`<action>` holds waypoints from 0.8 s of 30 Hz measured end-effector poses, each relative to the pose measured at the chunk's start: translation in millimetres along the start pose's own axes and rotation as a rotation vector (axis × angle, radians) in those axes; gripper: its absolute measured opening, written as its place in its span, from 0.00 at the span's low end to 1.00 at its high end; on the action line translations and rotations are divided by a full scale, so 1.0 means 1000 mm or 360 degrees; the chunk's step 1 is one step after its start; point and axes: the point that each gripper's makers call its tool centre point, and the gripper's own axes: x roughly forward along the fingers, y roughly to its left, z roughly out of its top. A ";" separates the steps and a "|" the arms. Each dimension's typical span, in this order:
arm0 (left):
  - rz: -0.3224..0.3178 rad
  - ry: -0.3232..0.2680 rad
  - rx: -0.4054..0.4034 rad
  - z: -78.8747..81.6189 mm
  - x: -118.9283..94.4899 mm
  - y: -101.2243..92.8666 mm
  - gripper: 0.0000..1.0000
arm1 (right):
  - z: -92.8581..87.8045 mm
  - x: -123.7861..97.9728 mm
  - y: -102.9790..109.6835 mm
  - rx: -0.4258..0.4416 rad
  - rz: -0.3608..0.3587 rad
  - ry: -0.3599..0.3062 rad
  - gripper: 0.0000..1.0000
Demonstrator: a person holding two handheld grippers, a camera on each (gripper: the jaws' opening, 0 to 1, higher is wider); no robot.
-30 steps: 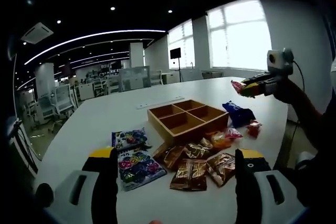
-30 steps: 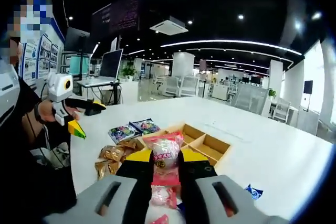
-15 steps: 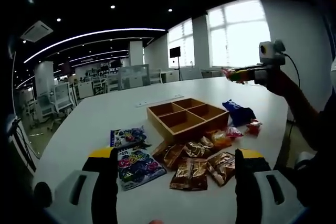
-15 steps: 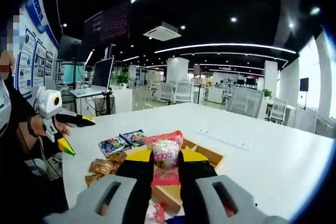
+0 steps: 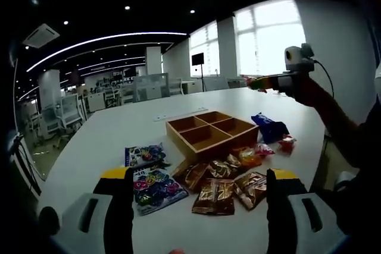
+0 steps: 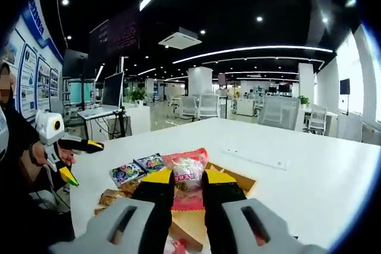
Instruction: Pick up the scattered marshmallows, QQ candies, Oreo cookies, and mixed nuts on the table and sort them into separate containers
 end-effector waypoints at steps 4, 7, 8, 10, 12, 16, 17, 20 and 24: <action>0.0003 -0.0004 0.0001 0.001 -0.001 -0.001 0.96 | -0.004 0.004 -0.006 0.0020 -0.0015 0.0006 0.15; 0.0000 -0.0007 0.0007 0.002 -0.002 -0.002 0.96 | -0.009 0.007 -0.012 0.0022 -0.0045 0.0027 0.15; -0.0001 -0.0007 0.0008 0.003 -0.002 -0.002 0.96 | -0.011 0.007 -0.013 0.0024 -0.0049 0.0028 0.15; -0.0001 -0.0009 0.0009 0.003 -0.002 -0.003 0.96 | -0.016 0.008 -0.017 0.0033 -0.0059 0.0039 0.15; 0.0000 -0.0007 0.0007 0.002 -0.002 -0.002 0.96 | -0.022 0.008 -0.021 0.0046 -0.0069 0.0051 0.15; -0.0010 0.0002 0.0011 0.001 -0.002 -0.005 0.96 | -0.030 0.013 -0.024 0.0062 -0.0073 0.0068 0.15; -0.0011 0.0002 0.0012 0.002 -0.002 -0.005 0.96 | -0.031 0.014 -0.024 0.0062 -0.0074 0.0071 0.15; -0.0018 -0.0014 0.0017 0.005 -0.003 -0.007 0.96 | -0.036 0.018 -0.030 0.0053 -0.0092 0.0093 0.15; -0.0018 -0.0019 0.0017 0.005 -0.005 -0.008 0.96 | -0.041 0.022 -0.032 0.0076 -0.0095 0.0106 0.15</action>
